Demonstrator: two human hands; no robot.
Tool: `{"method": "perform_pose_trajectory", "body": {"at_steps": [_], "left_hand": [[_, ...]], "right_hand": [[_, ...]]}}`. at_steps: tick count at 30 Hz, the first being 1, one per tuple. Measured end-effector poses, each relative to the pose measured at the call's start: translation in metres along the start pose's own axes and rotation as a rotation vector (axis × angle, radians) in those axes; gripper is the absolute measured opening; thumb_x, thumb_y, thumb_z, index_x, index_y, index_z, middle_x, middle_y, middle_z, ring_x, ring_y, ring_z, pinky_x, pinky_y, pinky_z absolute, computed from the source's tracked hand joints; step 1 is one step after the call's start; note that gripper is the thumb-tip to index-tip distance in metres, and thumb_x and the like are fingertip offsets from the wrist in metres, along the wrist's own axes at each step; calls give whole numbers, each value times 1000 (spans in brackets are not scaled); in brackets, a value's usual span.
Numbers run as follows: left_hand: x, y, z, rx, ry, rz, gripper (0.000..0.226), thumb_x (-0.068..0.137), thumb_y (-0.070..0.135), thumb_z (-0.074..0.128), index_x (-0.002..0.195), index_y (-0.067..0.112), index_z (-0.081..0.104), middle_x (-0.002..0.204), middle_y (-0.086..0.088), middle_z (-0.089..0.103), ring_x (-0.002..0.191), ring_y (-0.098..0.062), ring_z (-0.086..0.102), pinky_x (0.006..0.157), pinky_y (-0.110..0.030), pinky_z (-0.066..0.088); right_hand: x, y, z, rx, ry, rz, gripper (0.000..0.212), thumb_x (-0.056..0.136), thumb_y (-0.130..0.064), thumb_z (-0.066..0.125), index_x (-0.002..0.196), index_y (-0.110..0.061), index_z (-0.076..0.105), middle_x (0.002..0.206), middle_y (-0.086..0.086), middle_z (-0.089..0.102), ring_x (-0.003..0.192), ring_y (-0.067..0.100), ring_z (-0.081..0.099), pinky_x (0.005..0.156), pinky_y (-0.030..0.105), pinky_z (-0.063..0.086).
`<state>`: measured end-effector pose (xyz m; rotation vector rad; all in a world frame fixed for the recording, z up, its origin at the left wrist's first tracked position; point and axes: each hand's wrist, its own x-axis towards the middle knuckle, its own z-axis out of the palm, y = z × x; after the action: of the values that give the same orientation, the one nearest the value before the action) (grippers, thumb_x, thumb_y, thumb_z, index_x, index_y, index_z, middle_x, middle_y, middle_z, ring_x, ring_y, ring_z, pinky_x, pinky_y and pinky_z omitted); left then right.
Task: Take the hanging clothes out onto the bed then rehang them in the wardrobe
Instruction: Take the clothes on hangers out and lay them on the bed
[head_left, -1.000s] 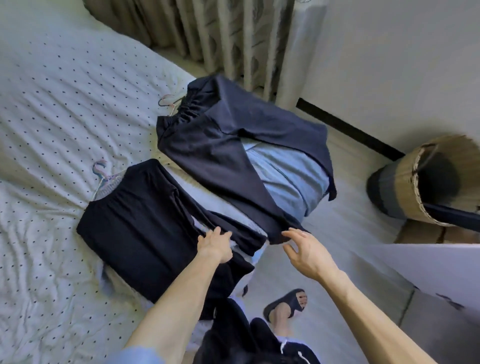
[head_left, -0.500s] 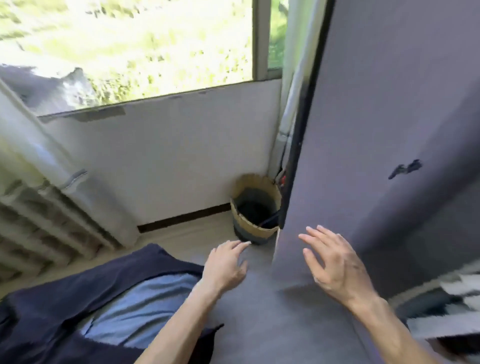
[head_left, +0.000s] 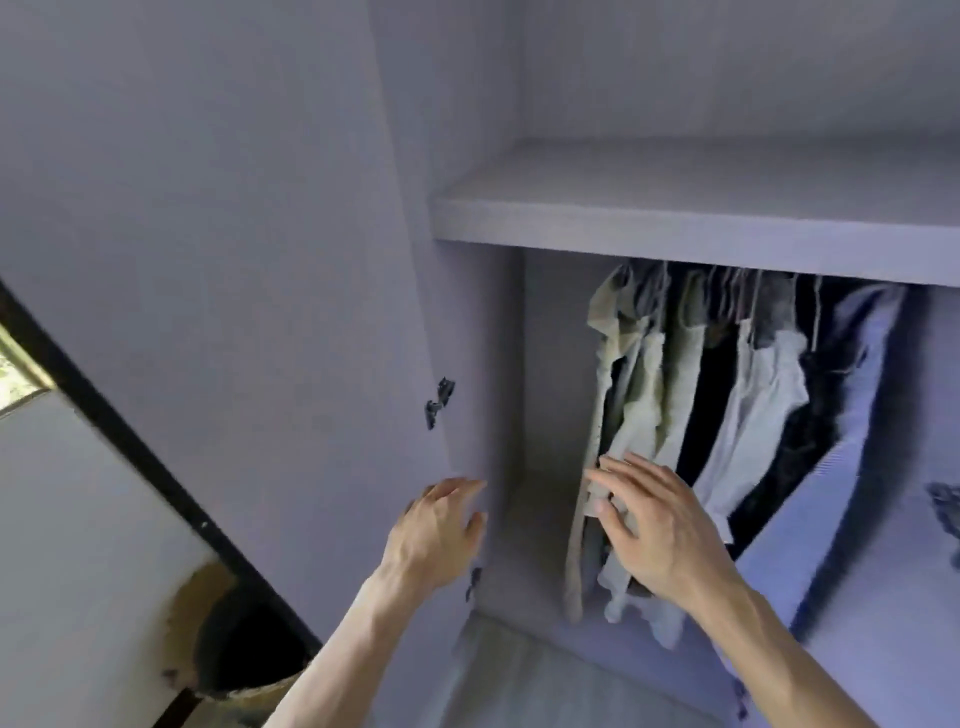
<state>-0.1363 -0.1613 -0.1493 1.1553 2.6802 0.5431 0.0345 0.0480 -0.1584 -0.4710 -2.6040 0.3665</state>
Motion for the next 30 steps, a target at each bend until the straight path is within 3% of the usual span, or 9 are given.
{"method": "perform_pose_trajectory", "body": {"at_steps": [6, 10, 15, 20, 26, 30], "left_hand": [[79, 40, -7, 18, -40, 202, 53, 102, 36, 47, 152, 25, 38, 153, 5, 44, 139, -16, 42, 114, -35, 35], [125, 66, -14, 9, -70, 232, 53, 101, 37, 47, 152, 27, 37, 154, 6, 41, 139, -18, 42, 112, -34, 38], [179, 98, -12, -117, -94, 225, 54, 101, 39, 49, 153, 31, 35, 156, 6, 35, 142, -18, 37, 115, -37, 36], [223, 131, 4, -355, -118, 150, 65, 100, 43, 53, 157, 27, 25, 160, 0, 26, 147, -19, 30, 117, -32, 29], [288, 163, 34, -659, -8, -69, 73, 98, 44, 56, 158, 22, 19, 158, -5, 33, 144, -25, 35, 114, -35, 33], [312, 177, 58, -651, 16, -115, 79, 97, 47, 57, 158, 21, 16, 152, -11, 38, 135, -29, 45, 109, -41, 43]], "right_hand": [[20, 24, -63, -197, 198, 116, 46, 96, -42, 38, 131, -25, 62, 140, -3, 57, 137, 19, 45, 110, 42, 41], [58, 40, -107, -304, 354, 144, 48, 95, -41, 38, 133, -22, 61, 143, 2, 54, 137, 22, 44, 112, 40, 37], [119, 77, -150, -424, 531, 178, 52, 96, -36, 43, 144, -18, 50, 154, 9, 41, 144, 27, 32, 116, 47, 29], [174, 128, -144, -617, 478, 230, 53, 103, -43, 28, 154, -32, 29, 160, 8, 29, 150, 28, 20, 119, 57, 14], [199, 171, -121, -701, 748, 60, 50, 99, -36, 47, 149, -28, 43, 146, 10, 48, 138, 31, 38, 118, 56, 16], [210, 185, -107, -754, 859, 33, 51, 97, -39, 46, 148, -33, 43, 145, 6, 49, 138, 26, 38, 117, 55, 16]]}}
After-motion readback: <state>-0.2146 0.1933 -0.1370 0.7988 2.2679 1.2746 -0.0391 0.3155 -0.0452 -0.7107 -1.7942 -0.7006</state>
